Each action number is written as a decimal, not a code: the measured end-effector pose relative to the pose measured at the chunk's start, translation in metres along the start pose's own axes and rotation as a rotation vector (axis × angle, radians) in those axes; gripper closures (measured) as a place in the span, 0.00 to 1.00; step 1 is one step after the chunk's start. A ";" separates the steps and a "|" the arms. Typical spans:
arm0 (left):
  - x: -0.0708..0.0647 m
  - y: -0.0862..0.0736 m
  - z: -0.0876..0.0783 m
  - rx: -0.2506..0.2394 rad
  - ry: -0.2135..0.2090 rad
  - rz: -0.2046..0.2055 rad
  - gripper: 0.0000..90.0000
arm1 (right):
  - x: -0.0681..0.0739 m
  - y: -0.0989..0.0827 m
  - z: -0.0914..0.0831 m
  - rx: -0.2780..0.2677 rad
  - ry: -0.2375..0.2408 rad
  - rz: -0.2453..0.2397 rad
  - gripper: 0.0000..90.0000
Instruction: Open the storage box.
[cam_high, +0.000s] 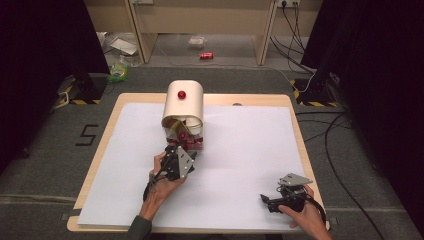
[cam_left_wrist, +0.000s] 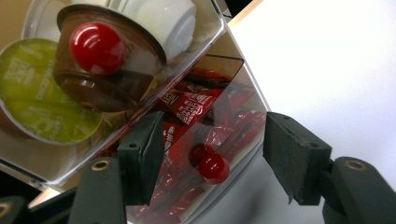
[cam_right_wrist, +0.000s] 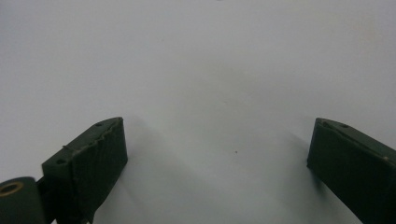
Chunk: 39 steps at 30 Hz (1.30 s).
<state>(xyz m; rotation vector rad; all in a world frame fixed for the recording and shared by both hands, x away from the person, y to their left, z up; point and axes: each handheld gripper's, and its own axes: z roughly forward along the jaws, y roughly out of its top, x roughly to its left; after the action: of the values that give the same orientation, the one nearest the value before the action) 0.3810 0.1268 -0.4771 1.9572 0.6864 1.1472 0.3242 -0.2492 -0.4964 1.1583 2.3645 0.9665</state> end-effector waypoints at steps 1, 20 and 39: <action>0.000 0.000 0.000 -0.001 0.000 -0.011 0.42 | 0.000 0.000 0.000 0.000 0.000 0.000 0.06; 0.000 0.007 -0.016 0.037 -0.054 -0.110 0.42 | 0.000 0.000 0.000 0.000 0.000 -0.001 0.06; -0.003 0.004 -0.040 0.072 -0.152 -0.195 0.42 | 0.000 0.000 0.000 0.000 0.000 -0.001 0.06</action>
<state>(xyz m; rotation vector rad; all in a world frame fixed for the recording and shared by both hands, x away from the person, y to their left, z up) 0.3446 0.1359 -0.4624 1.9646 0.8262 0.8583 0.3242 -0.2492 -0.4964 1.1576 2.3646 0.9663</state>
